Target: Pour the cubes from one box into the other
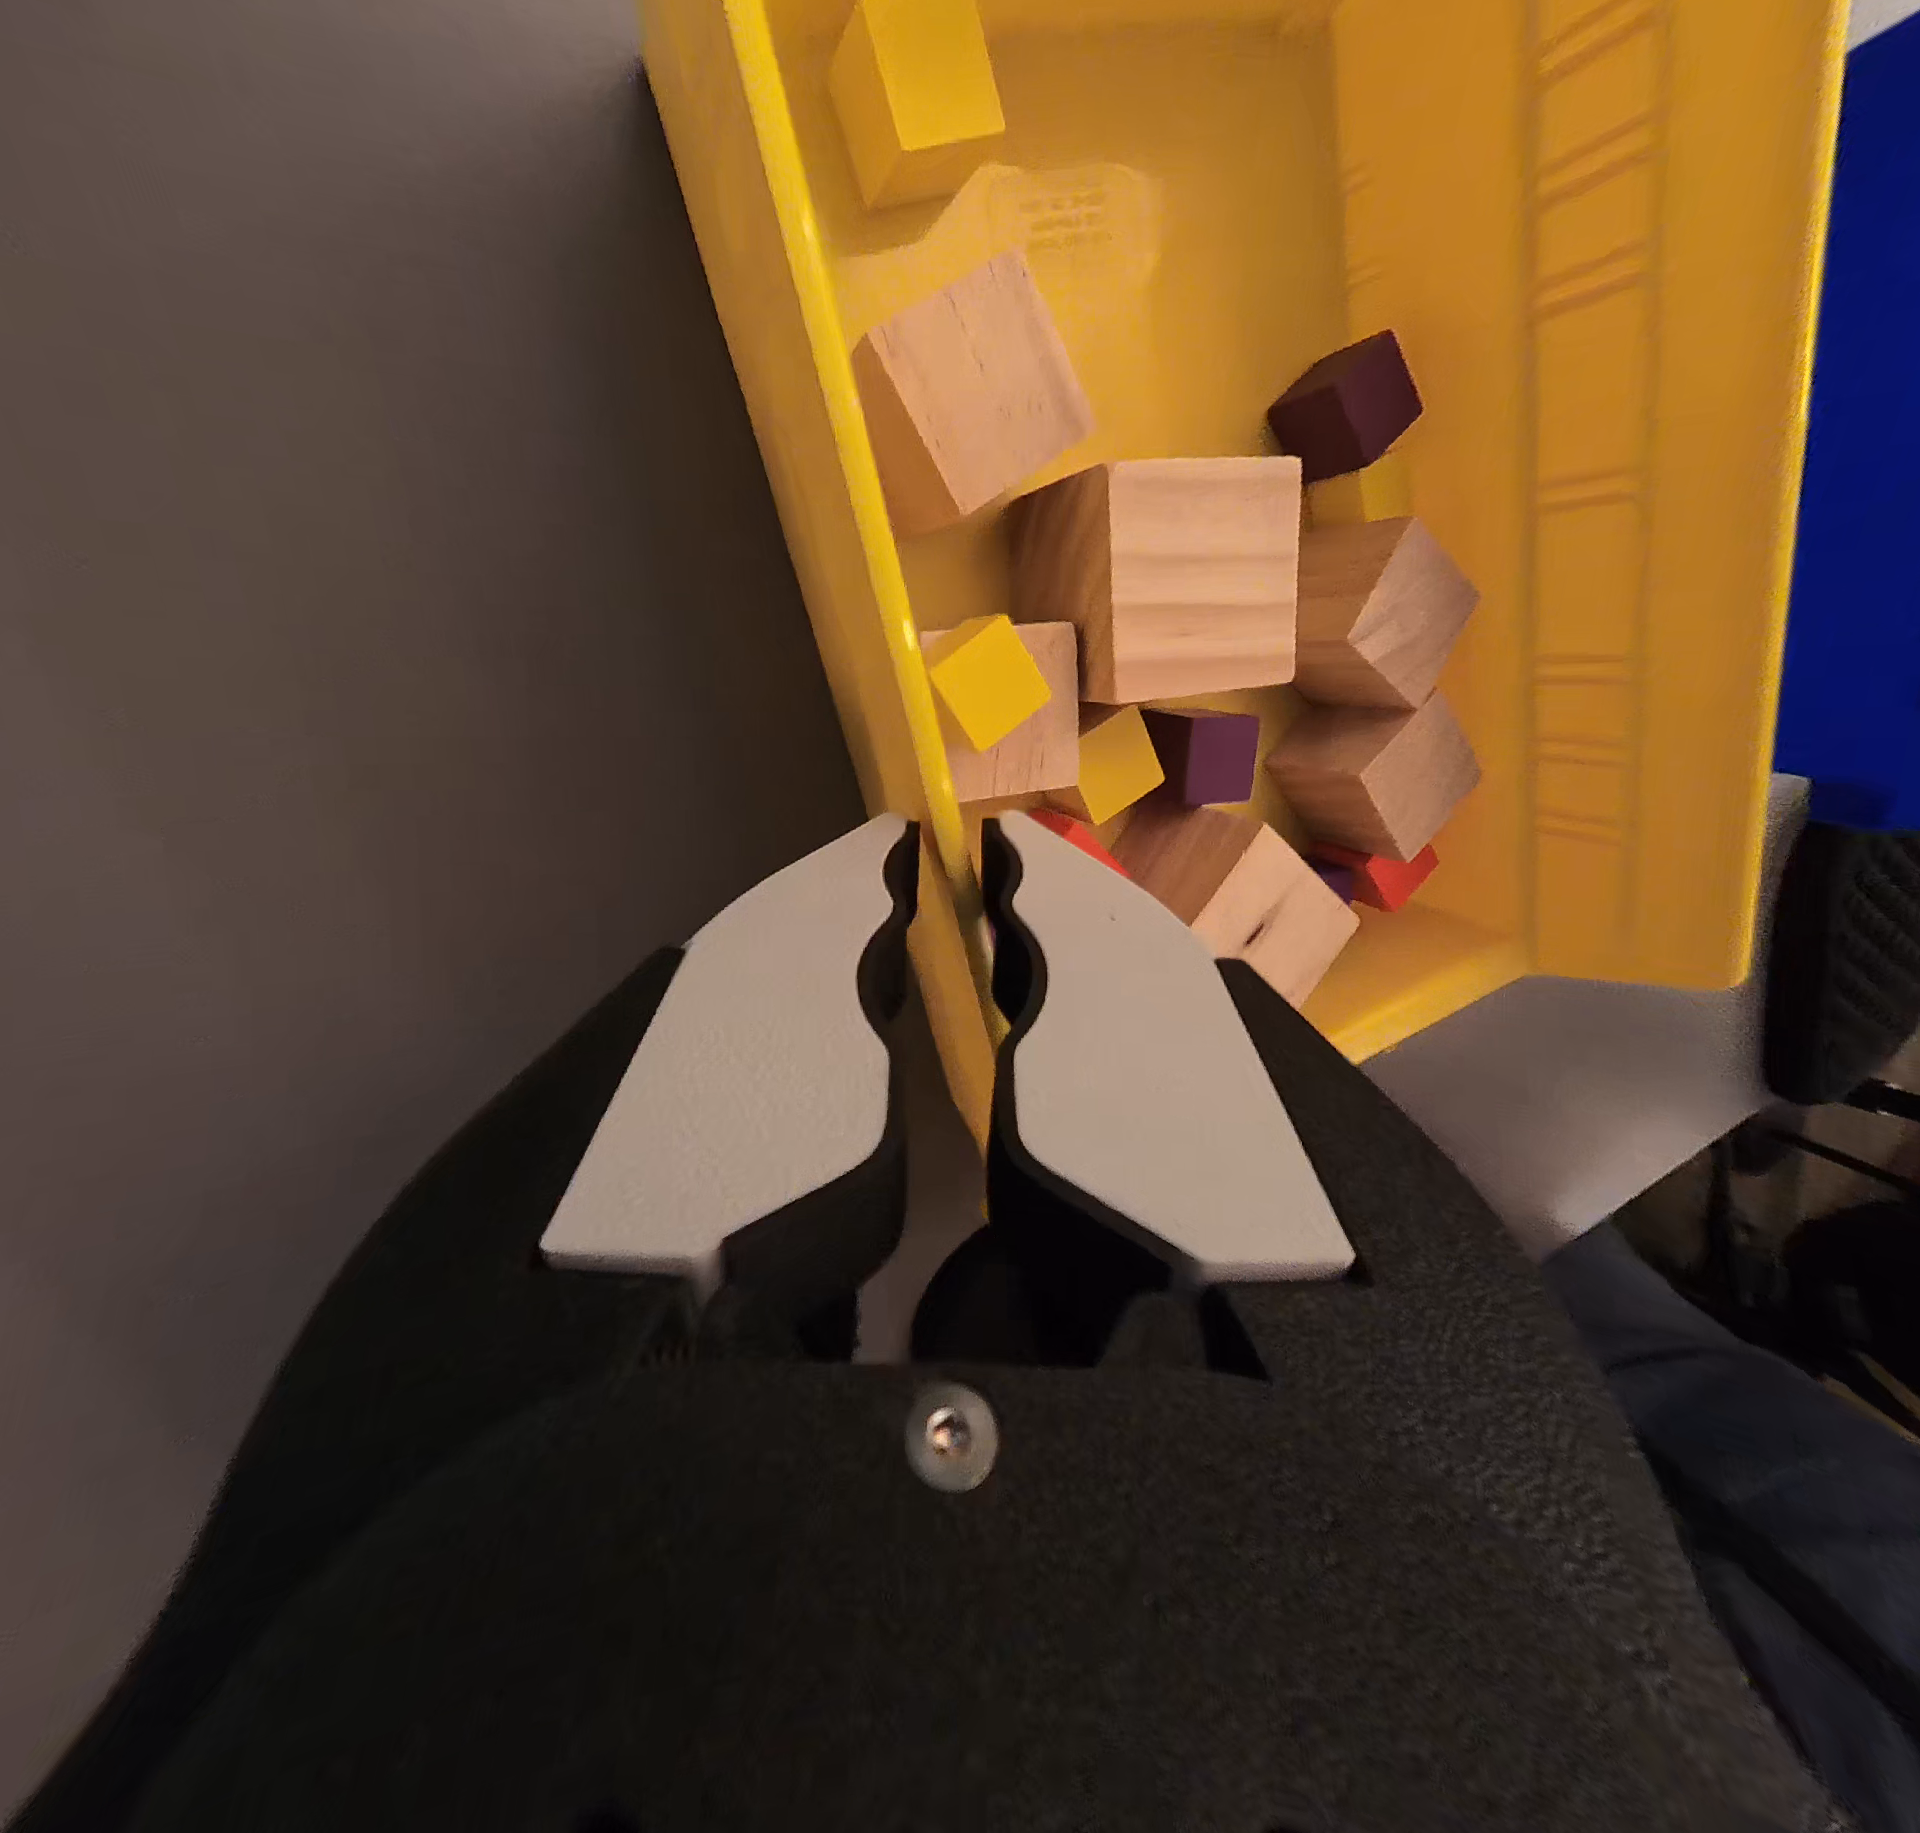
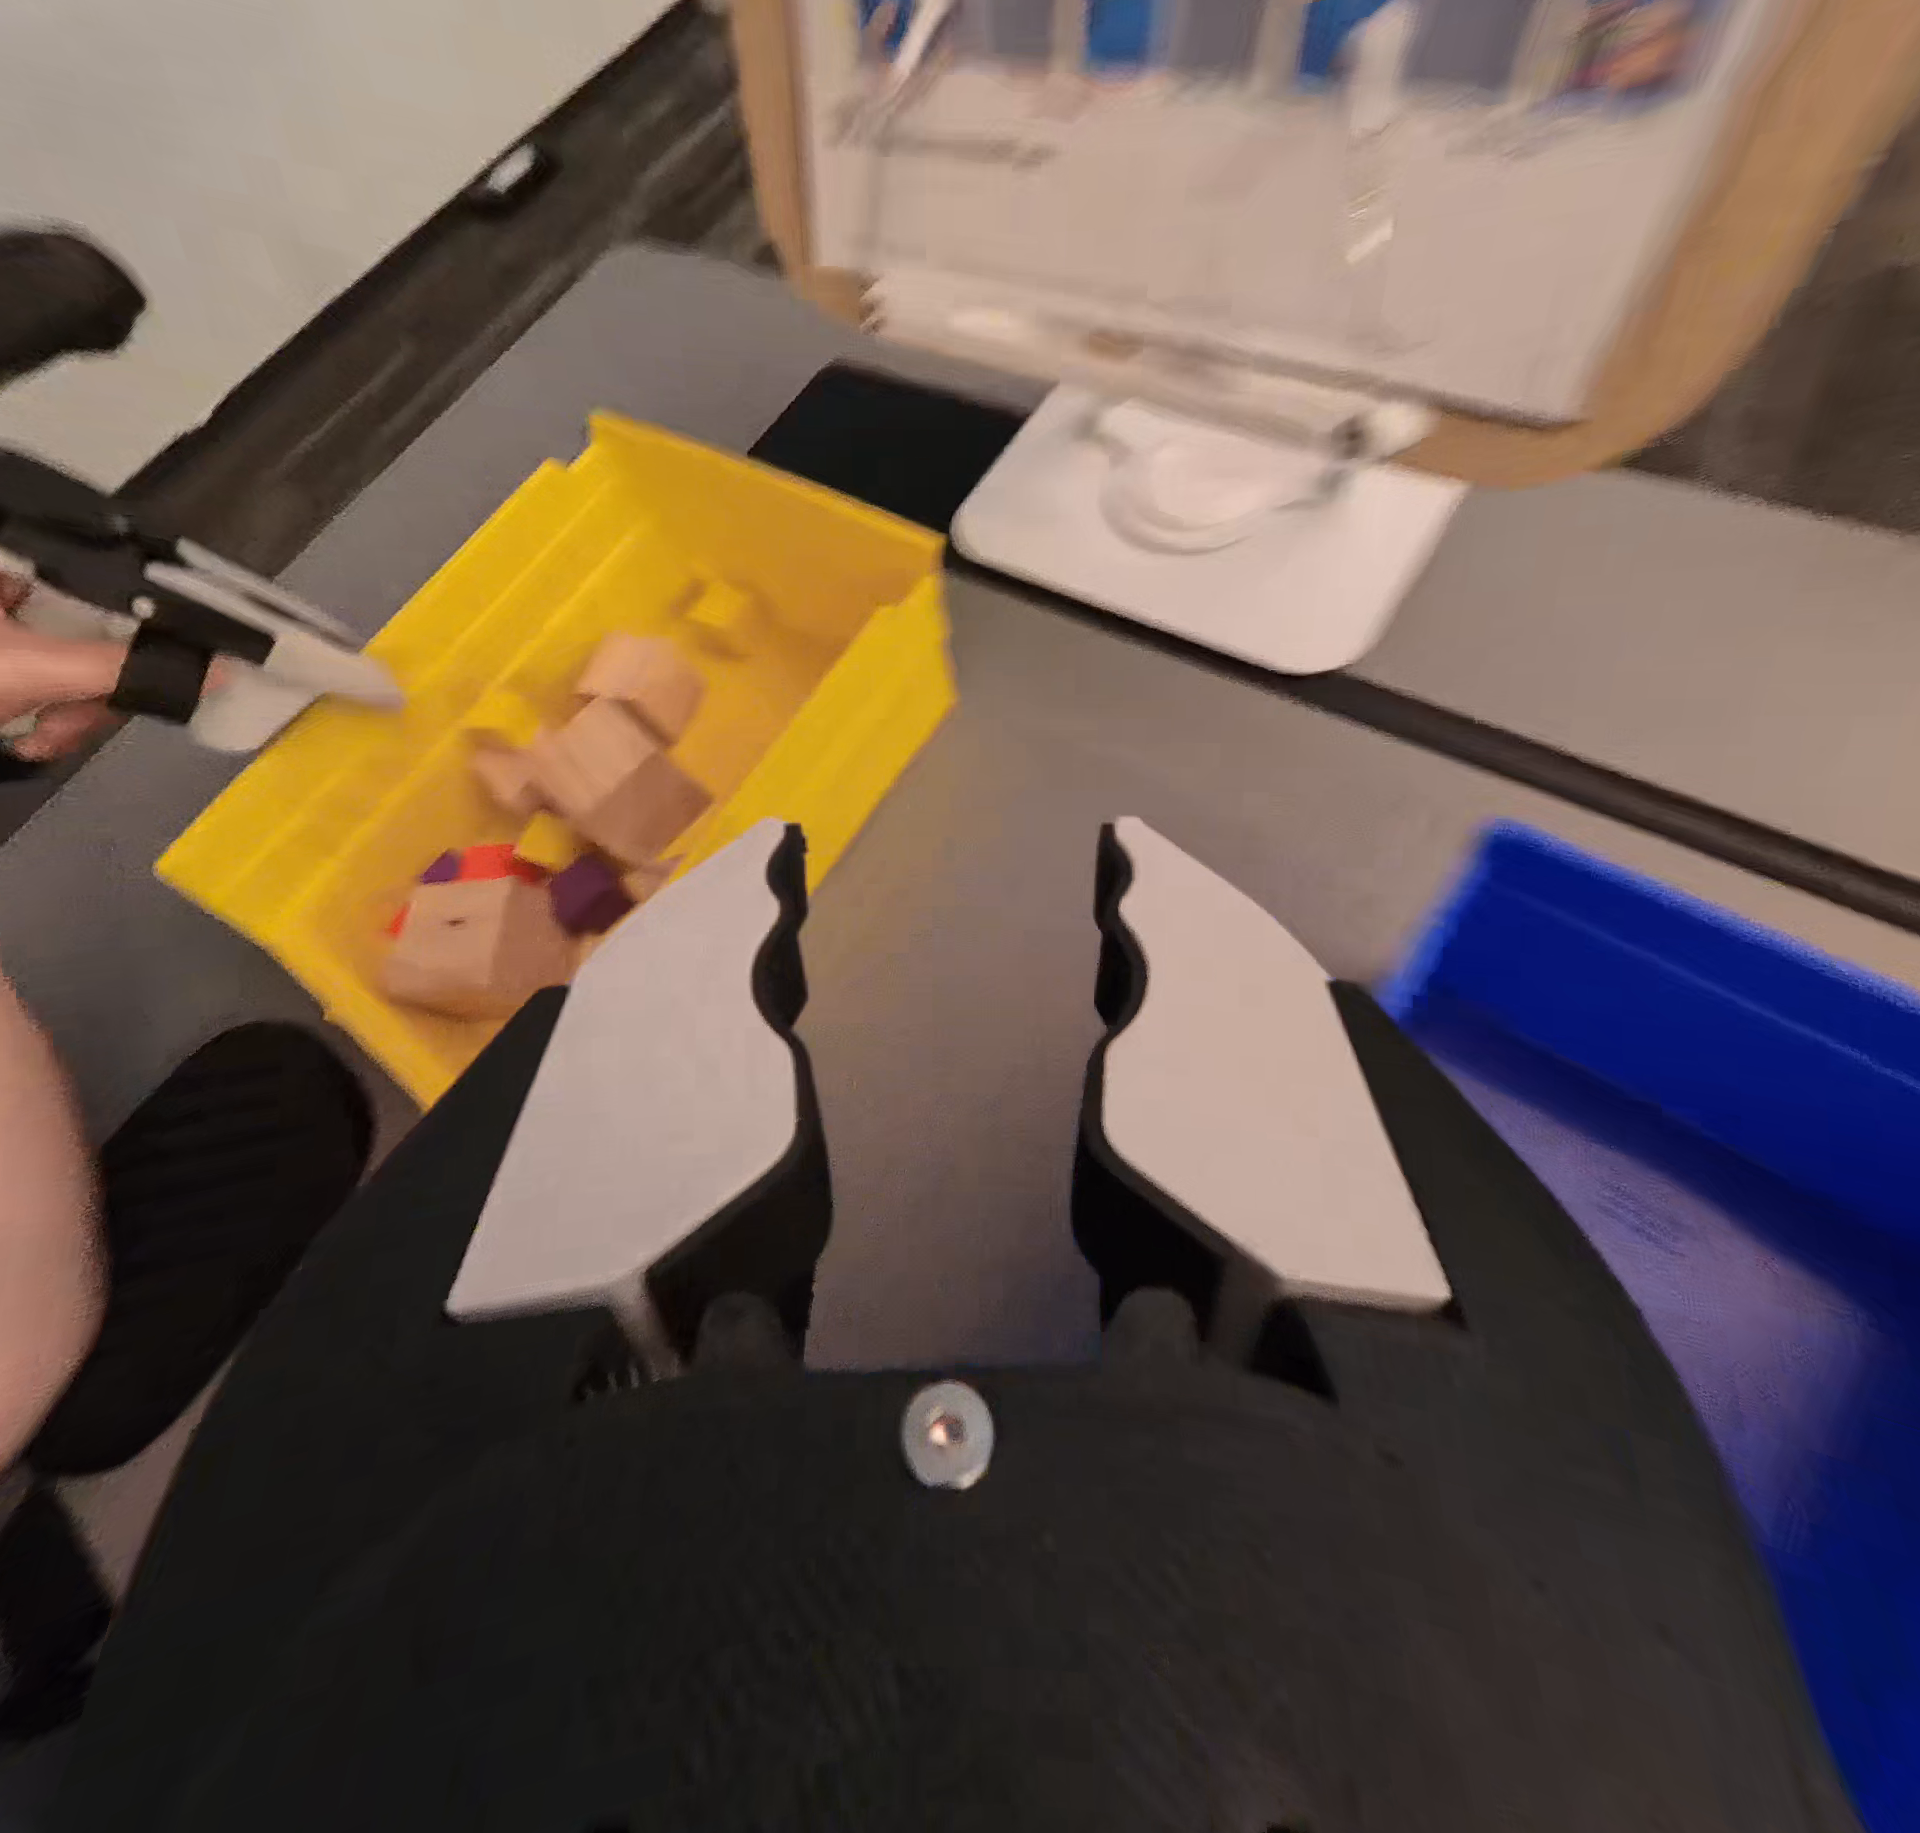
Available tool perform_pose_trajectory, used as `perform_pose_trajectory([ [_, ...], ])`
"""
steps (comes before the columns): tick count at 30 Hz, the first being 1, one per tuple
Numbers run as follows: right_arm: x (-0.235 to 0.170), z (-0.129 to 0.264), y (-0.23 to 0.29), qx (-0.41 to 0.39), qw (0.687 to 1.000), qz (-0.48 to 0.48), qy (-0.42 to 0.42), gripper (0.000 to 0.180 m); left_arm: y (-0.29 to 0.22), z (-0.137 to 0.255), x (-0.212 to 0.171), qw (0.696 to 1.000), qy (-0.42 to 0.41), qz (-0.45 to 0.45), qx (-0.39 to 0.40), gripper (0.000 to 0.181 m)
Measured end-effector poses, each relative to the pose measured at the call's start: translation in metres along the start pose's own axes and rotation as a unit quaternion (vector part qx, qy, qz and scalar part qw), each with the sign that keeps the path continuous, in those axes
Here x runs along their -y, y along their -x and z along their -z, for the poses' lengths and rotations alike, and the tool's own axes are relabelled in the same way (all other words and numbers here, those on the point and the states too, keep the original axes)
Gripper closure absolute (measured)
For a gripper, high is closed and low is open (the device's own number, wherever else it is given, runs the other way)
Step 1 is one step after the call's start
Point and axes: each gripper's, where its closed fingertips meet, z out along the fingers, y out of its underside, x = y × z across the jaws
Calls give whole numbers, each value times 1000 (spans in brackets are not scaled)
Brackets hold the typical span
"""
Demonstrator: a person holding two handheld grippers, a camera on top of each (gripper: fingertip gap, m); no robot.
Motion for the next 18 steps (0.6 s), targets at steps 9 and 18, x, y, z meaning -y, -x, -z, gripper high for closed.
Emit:
perform_pose_trajectory([
  [9,-48,-133,61,32,984,-65,164,125,11,-4,51,993,-113,-9,39,173],
  [18,-74,-162,60,-24,961,-93,260,134,17,-23,55,996,-86,-1,34,170],
])
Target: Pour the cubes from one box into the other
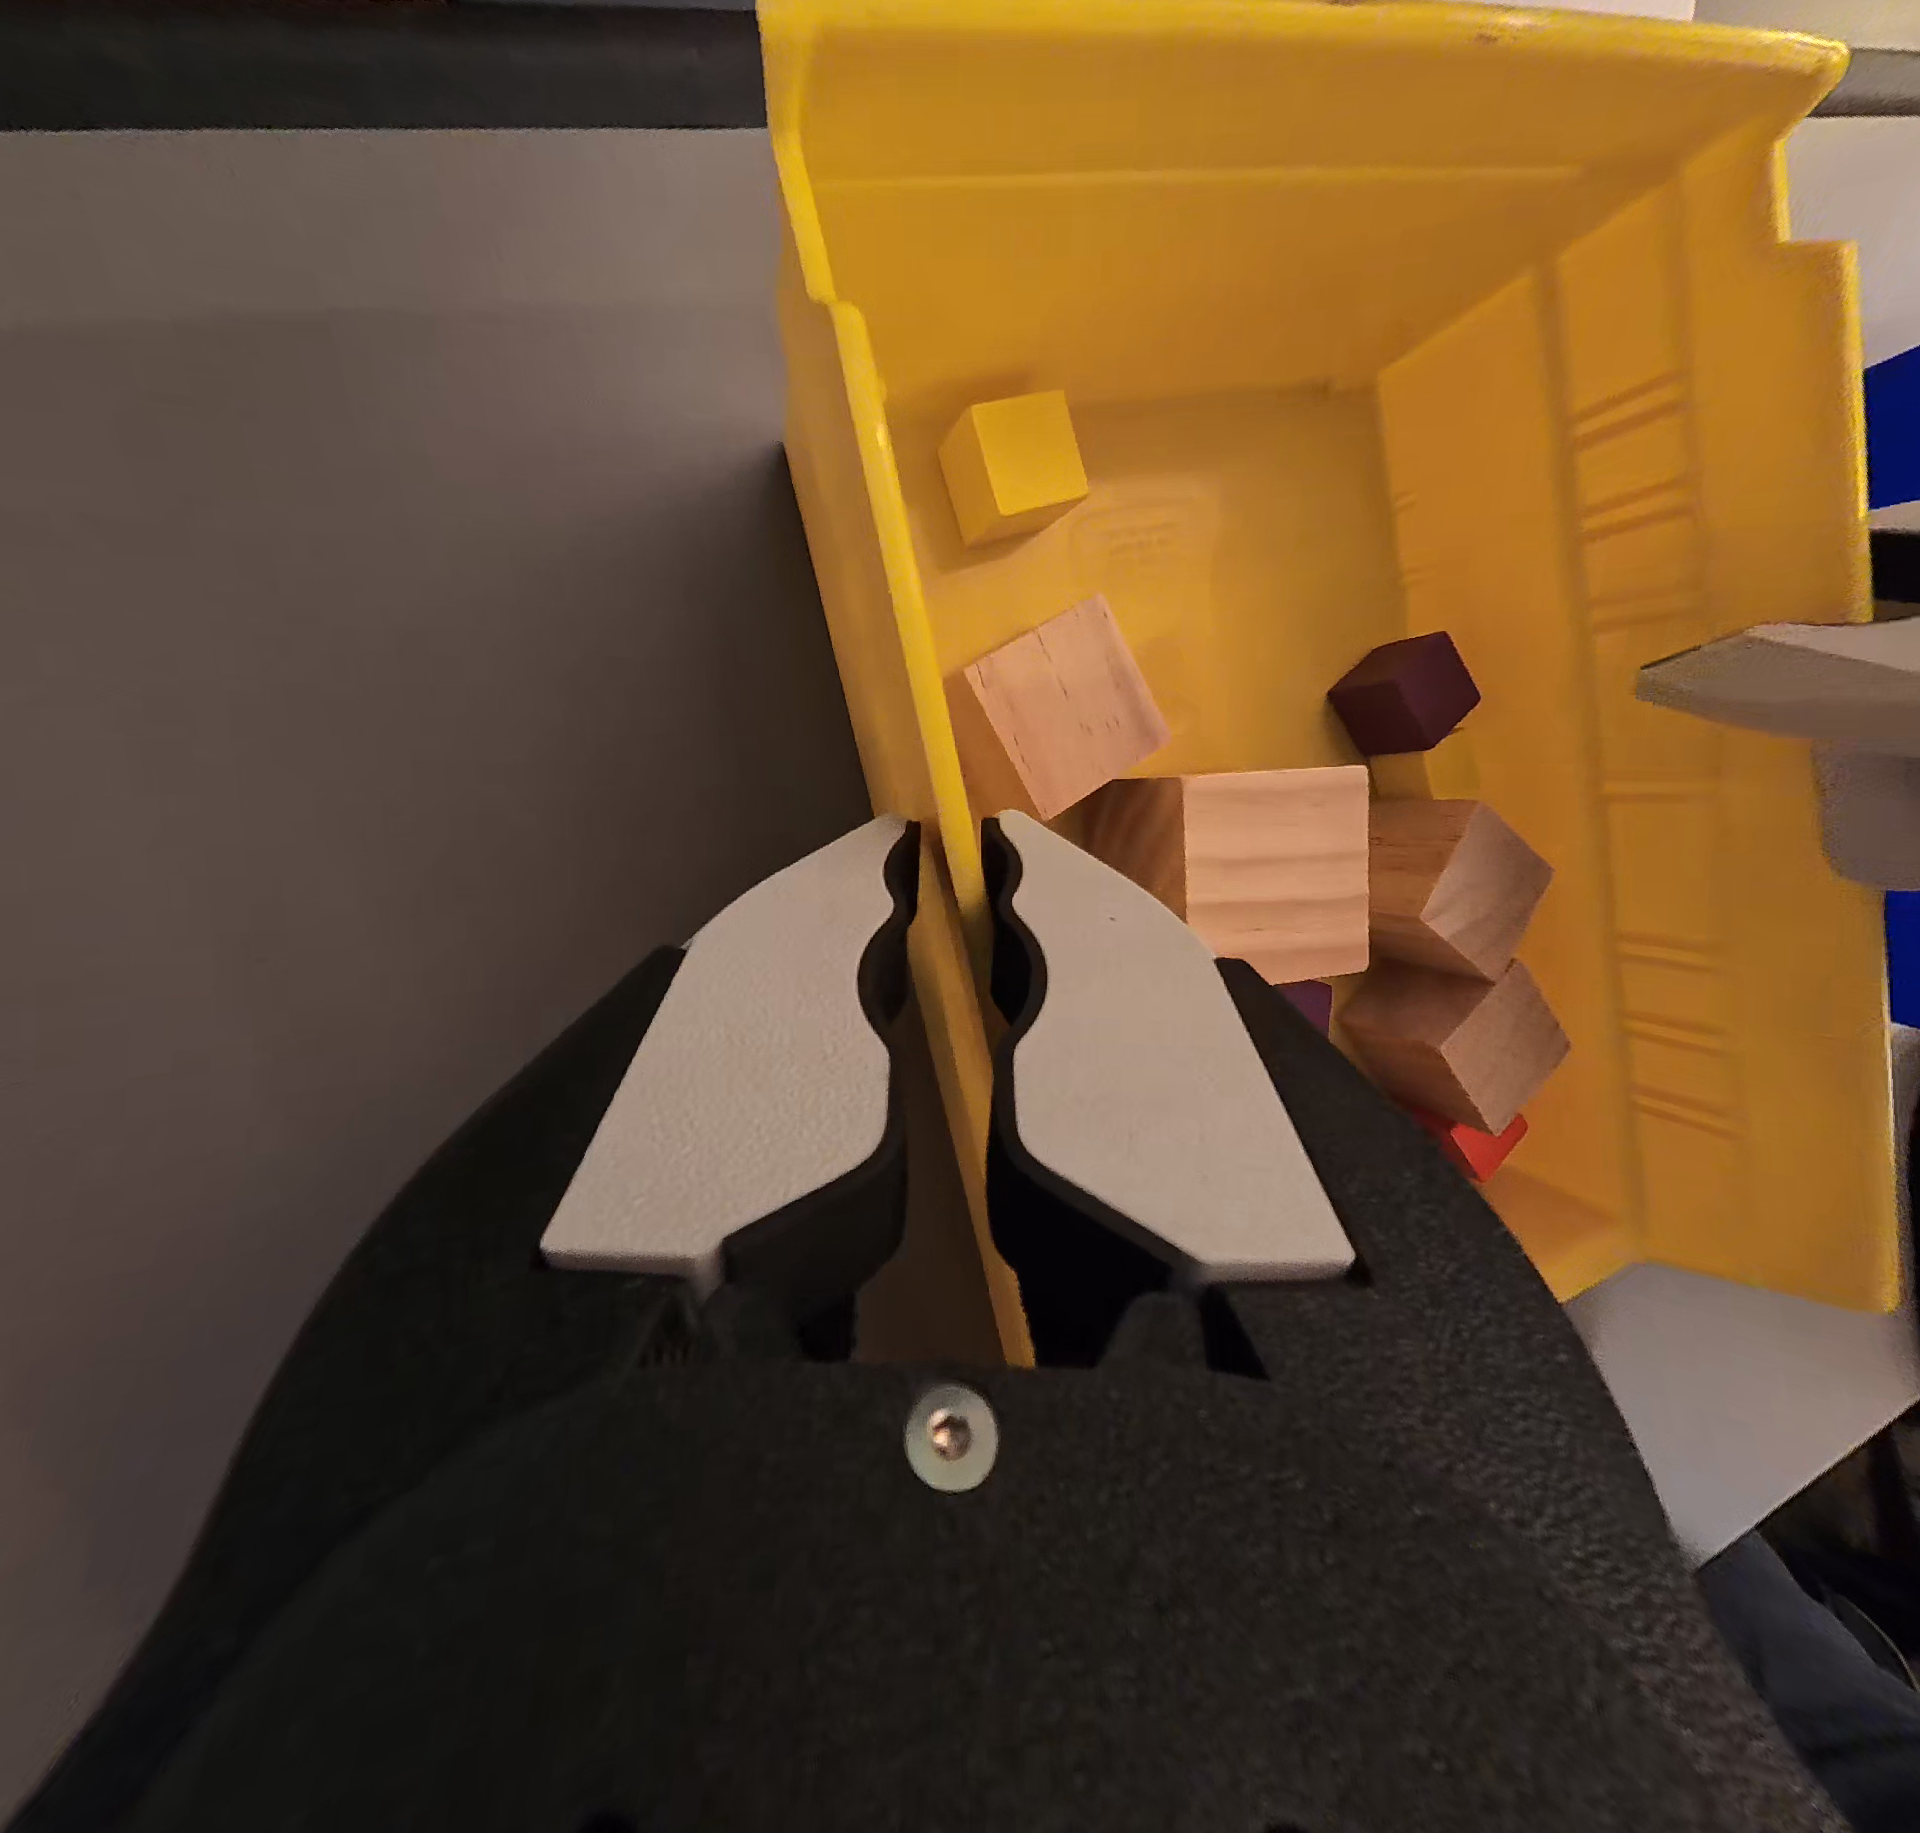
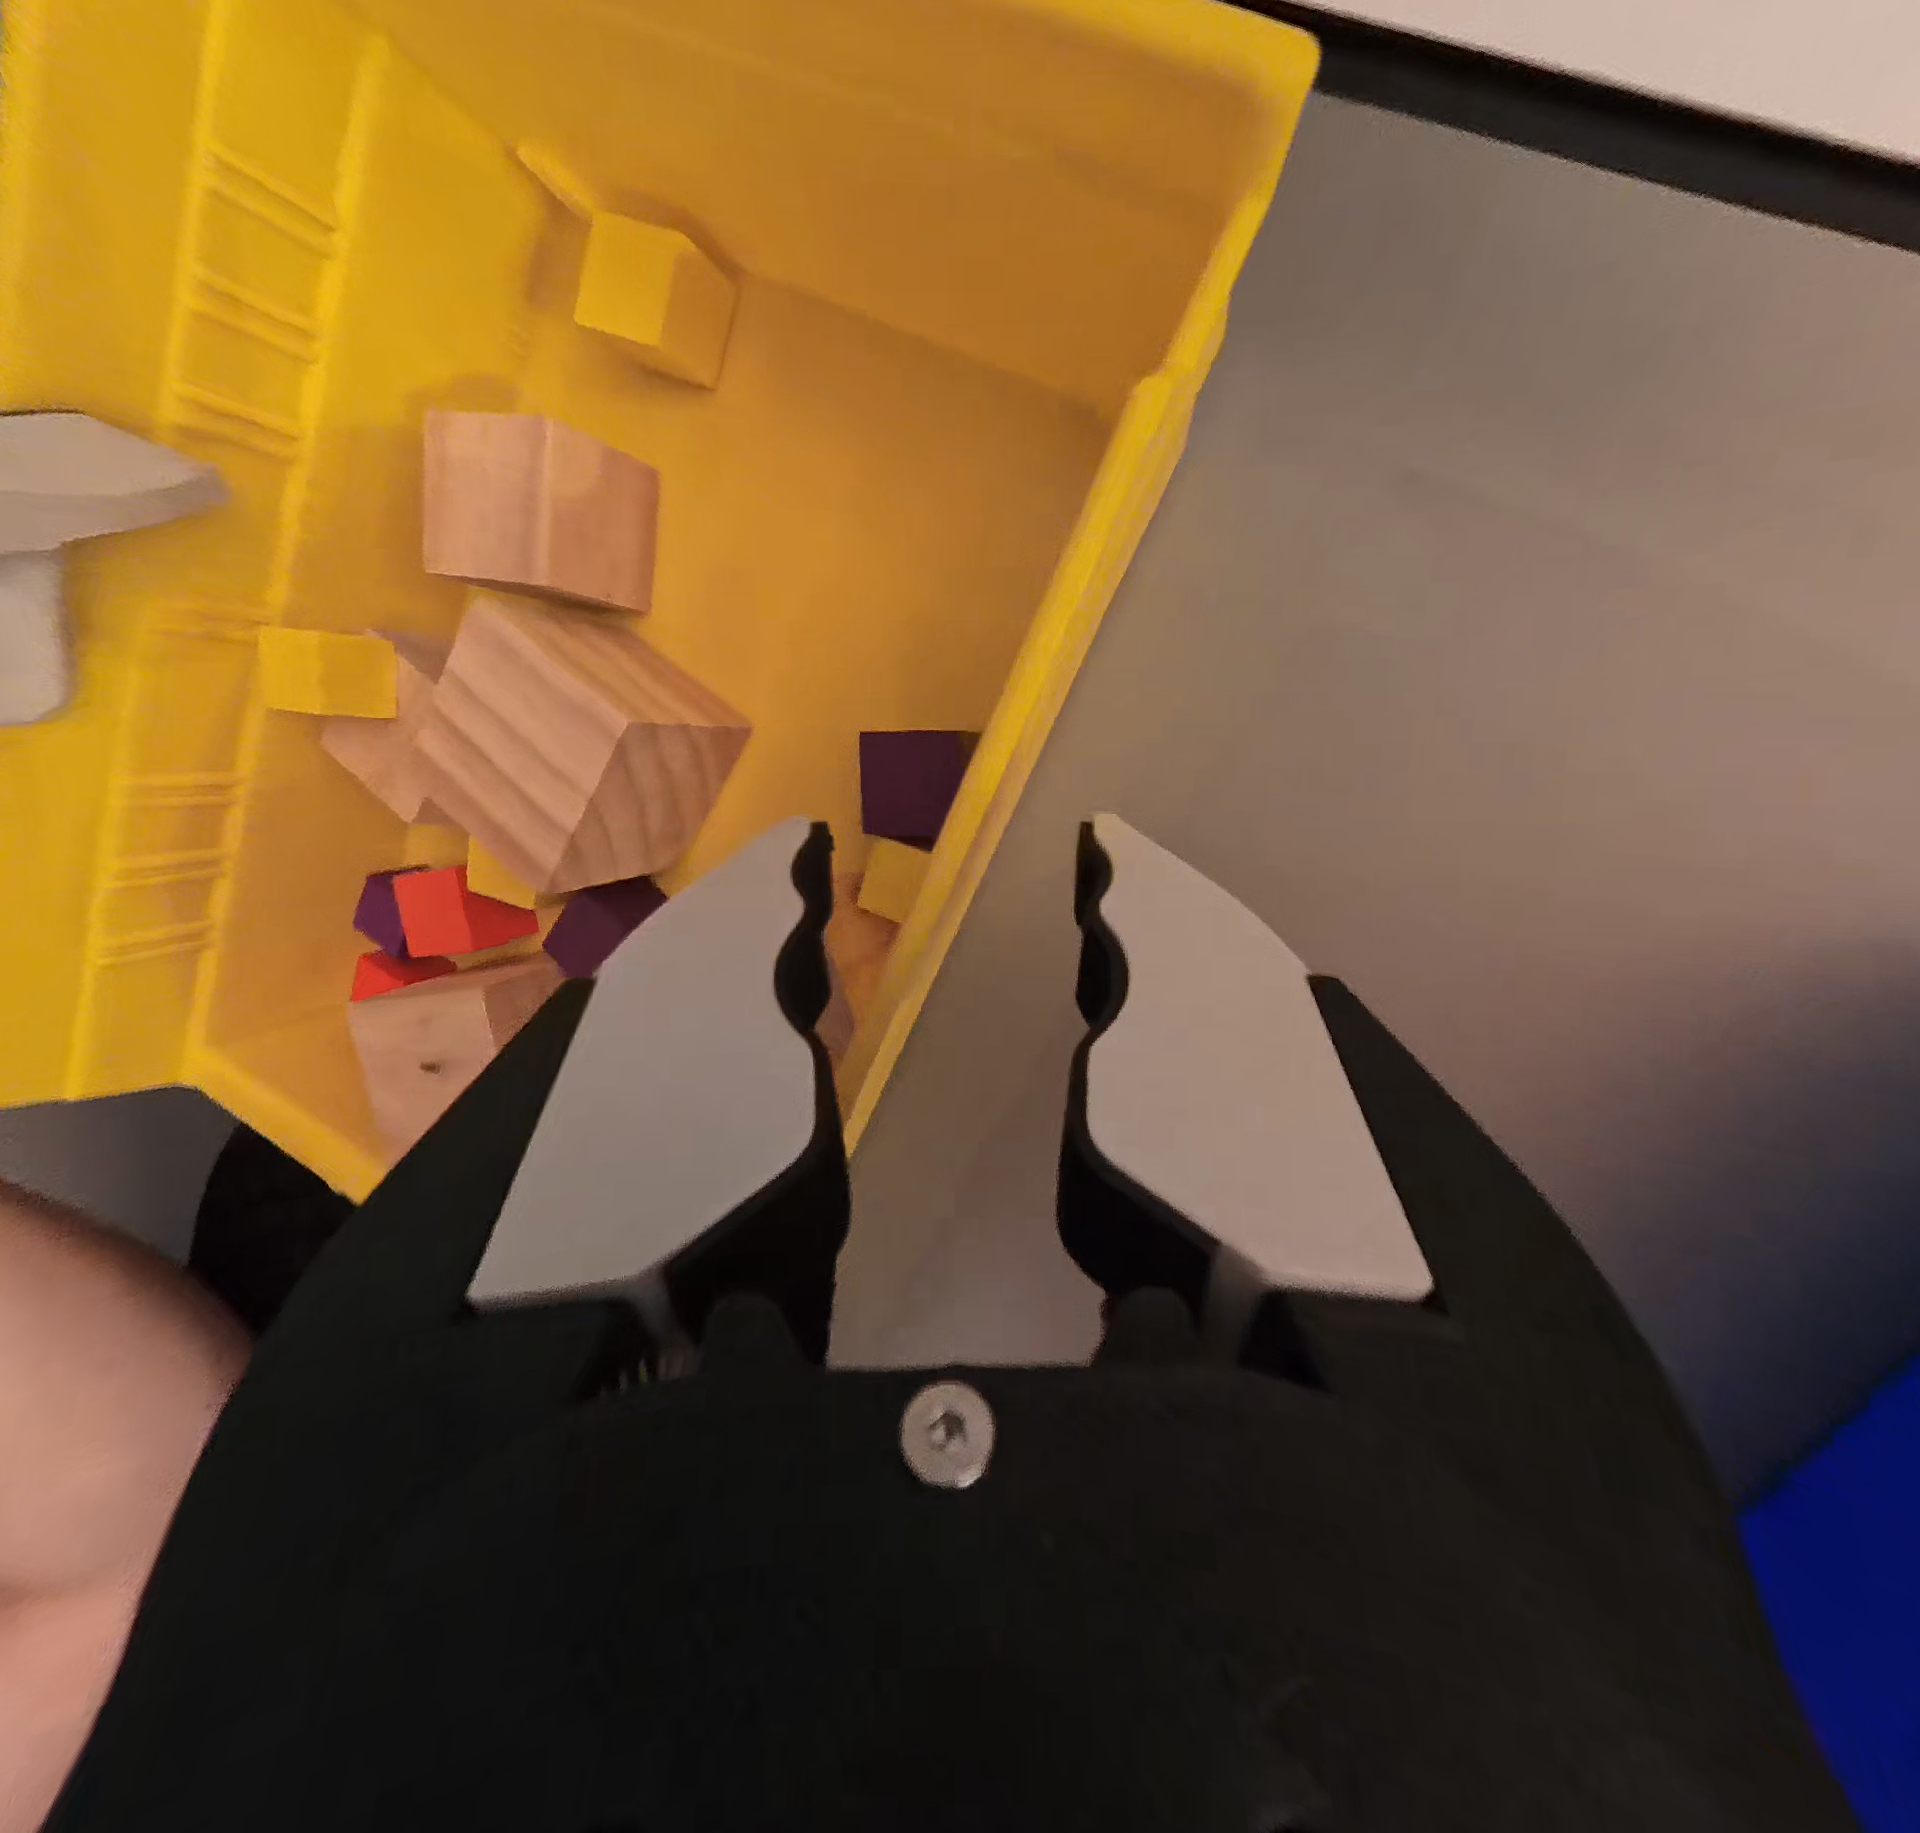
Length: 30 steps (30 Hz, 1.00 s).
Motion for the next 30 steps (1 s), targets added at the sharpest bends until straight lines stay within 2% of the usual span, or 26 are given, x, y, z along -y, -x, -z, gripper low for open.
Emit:
perform_pose_trajectory([
  [3,-5,-12,4,4,999,-37,37,155,0,-2,0,1000,6,-3,7,169],
  [7,-13,-27,-1,-34,996,-30,77,159,0,-3,-2,999,21,-11,25,169],
  [13,-12,-27,-2,-53,996,-10,74,159,4,-5,7,997,-1,-50,59,172],
  [17,-11,-28,-1,-45,997,-7,64,157,6,15,35,988,-99,-76,87,169],
  [21,-11,-28,0,-28,998,-14,60,155,15,42,57,964,-183,-106,161,157],
  [24,-11,-29,1,-19,998,-17,56,155,19,48,59,959,-190,-100,186,142],
  [30,-11,-29,1,-14,998,-16,52,154,18,49,59,955,-183,-108,206,139],
])
